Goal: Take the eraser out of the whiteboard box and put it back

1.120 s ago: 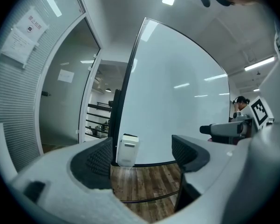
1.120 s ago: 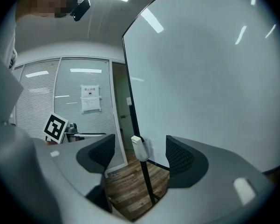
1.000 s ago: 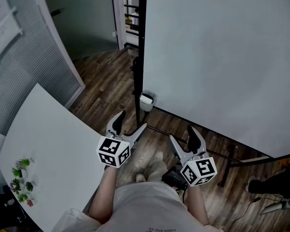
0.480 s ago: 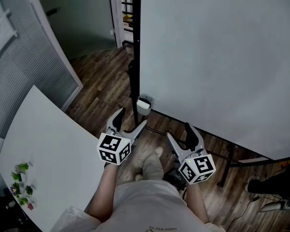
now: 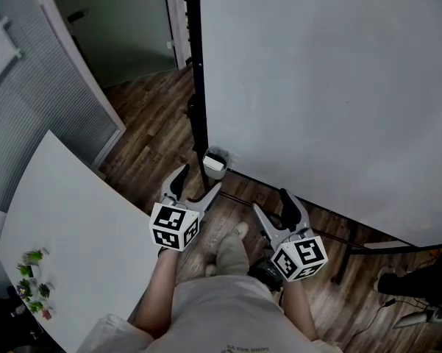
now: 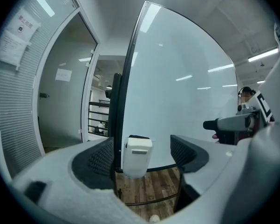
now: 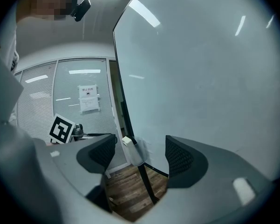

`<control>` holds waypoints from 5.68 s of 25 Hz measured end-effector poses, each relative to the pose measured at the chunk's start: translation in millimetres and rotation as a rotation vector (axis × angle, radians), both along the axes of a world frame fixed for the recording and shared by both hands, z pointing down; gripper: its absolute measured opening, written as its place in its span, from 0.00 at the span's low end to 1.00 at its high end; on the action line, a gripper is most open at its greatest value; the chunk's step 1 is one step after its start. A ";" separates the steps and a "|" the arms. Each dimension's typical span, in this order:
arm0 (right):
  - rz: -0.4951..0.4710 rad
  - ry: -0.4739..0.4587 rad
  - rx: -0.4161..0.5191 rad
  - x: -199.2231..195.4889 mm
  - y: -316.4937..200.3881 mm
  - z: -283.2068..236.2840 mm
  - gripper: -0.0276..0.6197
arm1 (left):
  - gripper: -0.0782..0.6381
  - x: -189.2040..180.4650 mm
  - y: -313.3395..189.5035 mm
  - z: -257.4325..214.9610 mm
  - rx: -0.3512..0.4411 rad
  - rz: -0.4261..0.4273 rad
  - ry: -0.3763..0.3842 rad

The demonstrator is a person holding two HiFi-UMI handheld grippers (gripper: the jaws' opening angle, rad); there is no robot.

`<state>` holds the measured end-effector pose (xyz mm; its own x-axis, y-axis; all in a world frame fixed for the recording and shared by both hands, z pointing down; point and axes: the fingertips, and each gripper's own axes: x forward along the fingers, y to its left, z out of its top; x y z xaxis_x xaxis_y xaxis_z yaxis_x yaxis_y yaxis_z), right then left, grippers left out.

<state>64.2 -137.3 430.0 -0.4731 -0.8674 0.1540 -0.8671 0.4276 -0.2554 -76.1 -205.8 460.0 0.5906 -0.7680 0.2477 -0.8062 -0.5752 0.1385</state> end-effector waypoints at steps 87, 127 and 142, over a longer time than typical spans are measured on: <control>0.003 -0.020 -0.071 27.2 -26.5 30.3 0.54 | 0.47 25.0 -44.5 -4.9 0.127 -0.036 -0.085; 0.011 -0.028 -0.003 28.7 -2.6 8.3 0.53 | 0.47 13.5 -14.3 -64.4 0.251 -0.063 -0.033; -0.011 -0.031 0.019 20.6 5.7 -2.0 0.53 | 0.47 10.9 3.0 -83.9 0.285 -0.062 -0.030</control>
<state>84.8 -131.6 427.9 -0.4866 -0.8650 0.1224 -0.8543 0.4418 -0.2738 -65.2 -202.8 376.0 0.5363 -0.8434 0.0334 -0.8421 -0.5373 -0.0456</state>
